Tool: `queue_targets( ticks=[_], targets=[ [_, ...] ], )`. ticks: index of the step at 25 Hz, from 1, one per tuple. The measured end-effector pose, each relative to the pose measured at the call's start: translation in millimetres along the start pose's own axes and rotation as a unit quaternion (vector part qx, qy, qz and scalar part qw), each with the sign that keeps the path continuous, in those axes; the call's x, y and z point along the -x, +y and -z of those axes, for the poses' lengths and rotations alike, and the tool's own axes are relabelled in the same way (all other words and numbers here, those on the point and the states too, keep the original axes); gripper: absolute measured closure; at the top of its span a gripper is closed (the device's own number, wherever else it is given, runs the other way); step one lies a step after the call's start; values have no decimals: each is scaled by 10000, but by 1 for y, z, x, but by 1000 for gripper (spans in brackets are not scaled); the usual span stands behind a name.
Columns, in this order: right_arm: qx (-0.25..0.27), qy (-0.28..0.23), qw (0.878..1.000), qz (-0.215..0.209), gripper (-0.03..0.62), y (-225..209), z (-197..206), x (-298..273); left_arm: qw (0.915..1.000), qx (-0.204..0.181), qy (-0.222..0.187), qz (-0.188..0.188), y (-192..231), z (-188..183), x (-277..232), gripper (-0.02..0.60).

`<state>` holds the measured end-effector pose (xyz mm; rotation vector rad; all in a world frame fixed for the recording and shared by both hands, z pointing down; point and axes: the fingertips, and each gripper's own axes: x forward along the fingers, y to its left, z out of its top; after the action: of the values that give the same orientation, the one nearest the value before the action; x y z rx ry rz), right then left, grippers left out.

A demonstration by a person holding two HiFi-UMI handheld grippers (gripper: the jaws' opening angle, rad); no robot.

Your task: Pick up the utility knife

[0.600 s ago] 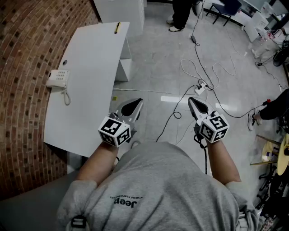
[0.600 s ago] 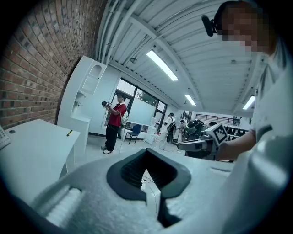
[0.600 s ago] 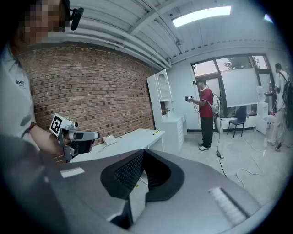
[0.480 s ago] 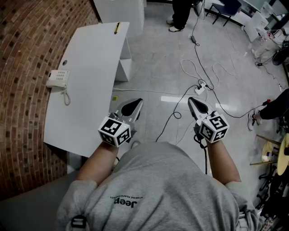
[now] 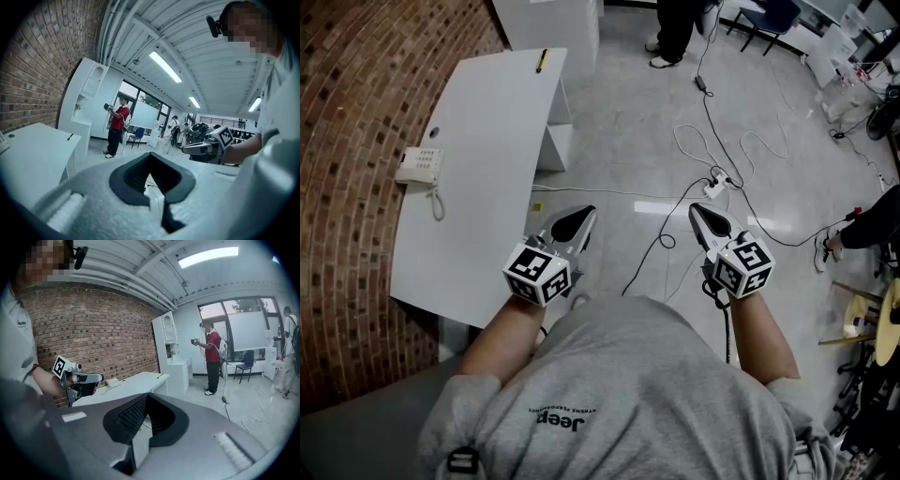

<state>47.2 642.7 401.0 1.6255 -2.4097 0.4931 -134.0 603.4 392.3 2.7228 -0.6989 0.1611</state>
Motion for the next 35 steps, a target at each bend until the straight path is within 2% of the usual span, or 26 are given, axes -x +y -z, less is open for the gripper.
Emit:
queue_targets(
  ticks=[5,17,23,29,35],
  targets=[
    [76,-73,9999,4,585,-7,-7,5,10000,-44,8,-9,-7,-3,-10,581],
    [84,-169,9998,-69,585,-62,-7,60,9996,-193,-92,-169,-65,-14,-55,581],
    [60,-182,9998,-57,585,-91,0,81,9997,-208,-92,-129,-91,-13,-78,581],
    [-24,-166,9999,-12,585,-106,-3,63,9997,-242,-40,-81,-69,-18,-94,581],
    [5,-145,9997,184,585,-128,-22,3,9996,-148,-110,207,-10,-32,-132,581]
  ],
)
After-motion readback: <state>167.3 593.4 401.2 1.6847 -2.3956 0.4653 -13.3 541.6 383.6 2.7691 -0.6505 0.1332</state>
